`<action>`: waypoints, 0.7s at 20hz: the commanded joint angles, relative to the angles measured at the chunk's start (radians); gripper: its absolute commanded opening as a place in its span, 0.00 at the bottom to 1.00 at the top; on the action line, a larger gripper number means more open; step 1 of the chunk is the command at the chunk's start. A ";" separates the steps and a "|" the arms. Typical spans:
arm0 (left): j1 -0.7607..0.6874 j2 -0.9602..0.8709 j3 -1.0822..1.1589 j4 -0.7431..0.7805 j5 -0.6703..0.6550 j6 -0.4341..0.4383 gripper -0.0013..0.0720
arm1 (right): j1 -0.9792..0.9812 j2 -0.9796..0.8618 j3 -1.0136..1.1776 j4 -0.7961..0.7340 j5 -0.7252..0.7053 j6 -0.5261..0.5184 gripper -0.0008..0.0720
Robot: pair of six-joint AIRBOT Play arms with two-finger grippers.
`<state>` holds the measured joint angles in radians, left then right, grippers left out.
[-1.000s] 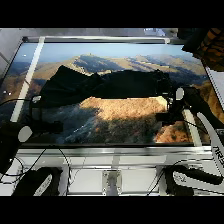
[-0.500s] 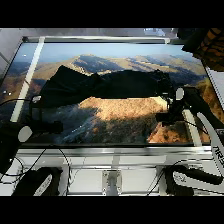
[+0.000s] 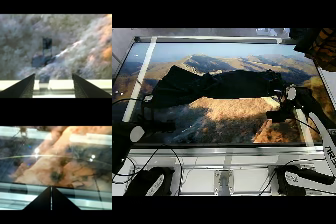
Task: Fold the clothes and pants, and hang the long-sleeved shirts on hangers.
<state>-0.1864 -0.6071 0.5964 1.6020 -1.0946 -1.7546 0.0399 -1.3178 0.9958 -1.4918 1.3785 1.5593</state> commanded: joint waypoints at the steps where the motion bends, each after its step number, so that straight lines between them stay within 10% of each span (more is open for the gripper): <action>1: 0.001 -0.001 0.000 -0.017 0.089 -0.001 0.75 | -0.001 0.000 0.000 0.007 -0.084 0.000 0.05; 7: 0.001 -0.001 0.000 -0.017 0.245 0.000 0.65 | -0.001 0.000 0.002 0.036 -0.331 -0.008 0.06; 8: 0.001 -0.001 0.000 -0.017 0.255 0.000 0.49 | -0.001 0.000 0.011 -0.001 -0.399 -0.008 0.16; 10: 0.001 -0.001 0.000 -0.016 0.276 0.000 0.46 | -0.010 0.000 0.050 -0.035 -0.512 -0.008 0.69; 14: 0.001 -0.074 0.000 -0.006 0.291 0.003 0.59 | -0.077 -0.048 0.233 -0.039 -0.676 0.006 0.65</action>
<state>-0.1864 -0.6399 0.5964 1.5879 -0.8303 -1.7550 0.0021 -1.3334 1.1206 -1.5120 0.8421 1.5536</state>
